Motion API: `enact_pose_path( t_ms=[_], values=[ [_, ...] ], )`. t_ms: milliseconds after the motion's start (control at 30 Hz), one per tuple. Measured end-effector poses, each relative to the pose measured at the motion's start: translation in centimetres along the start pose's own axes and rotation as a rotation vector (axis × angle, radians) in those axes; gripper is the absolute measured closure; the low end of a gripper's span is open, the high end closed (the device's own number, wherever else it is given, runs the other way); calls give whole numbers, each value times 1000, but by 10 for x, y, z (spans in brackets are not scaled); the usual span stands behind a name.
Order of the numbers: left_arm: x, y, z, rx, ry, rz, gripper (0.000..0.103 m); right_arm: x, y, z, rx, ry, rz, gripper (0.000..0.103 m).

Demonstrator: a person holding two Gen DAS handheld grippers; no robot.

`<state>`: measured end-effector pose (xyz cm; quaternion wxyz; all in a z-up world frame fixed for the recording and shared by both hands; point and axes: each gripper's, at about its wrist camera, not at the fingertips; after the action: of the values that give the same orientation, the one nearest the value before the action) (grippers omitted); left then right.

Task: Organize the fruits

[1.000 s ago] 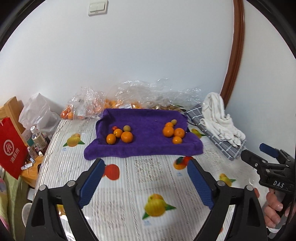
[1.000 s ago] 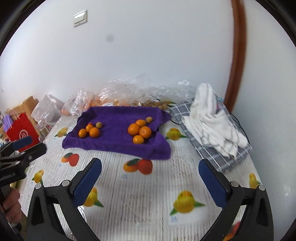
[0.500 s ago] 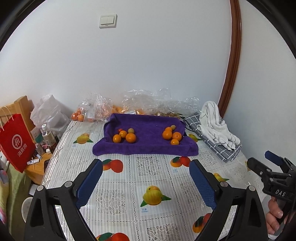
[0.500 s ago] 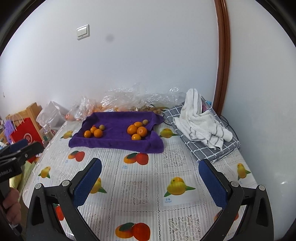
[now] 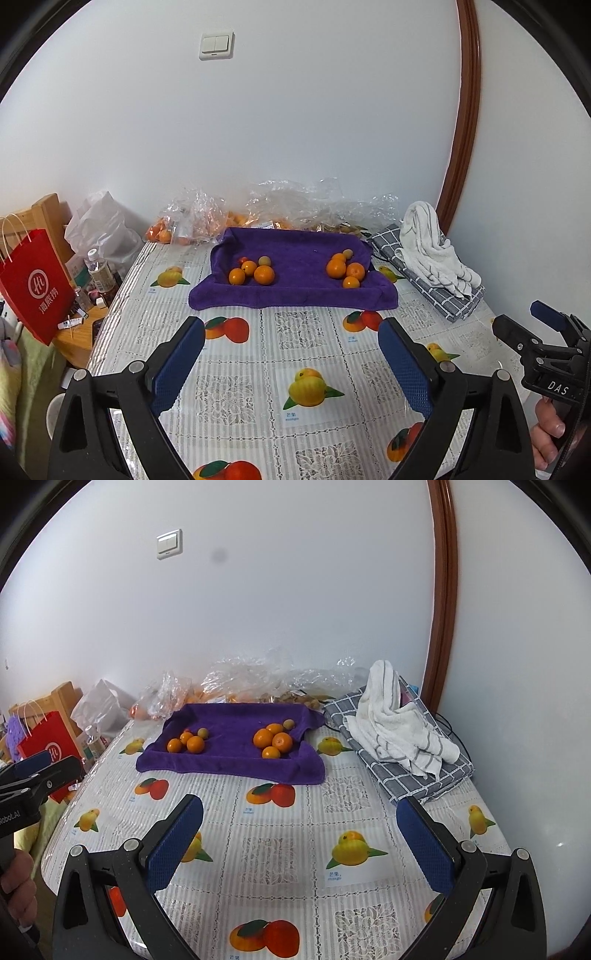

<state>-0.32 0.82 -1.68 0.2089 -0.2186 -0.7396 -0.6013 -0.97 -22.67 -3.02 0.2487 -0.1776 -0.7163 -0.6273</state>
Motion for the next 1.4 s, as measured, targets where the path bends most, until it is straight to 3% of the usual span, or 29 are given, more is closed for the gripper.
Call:
enact_pose_path(
  t_ms=[1400],
  values=[
    [-3, -5, 0, -2, 7, 10, 8, -11, -10, -3, -16, 1, 17, 0]
  ],
)
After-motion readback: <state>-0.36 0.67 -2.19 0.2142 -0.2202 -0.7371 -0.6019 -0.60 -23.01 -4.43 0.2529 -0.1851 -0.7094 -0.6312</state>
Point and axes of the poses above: each gripper's, at about its wrist camera, not at the fingertips, and x roughly against the way its jaws point, z to its left, y to its top, and after that the axes turned 8 degrees about x, right-handed
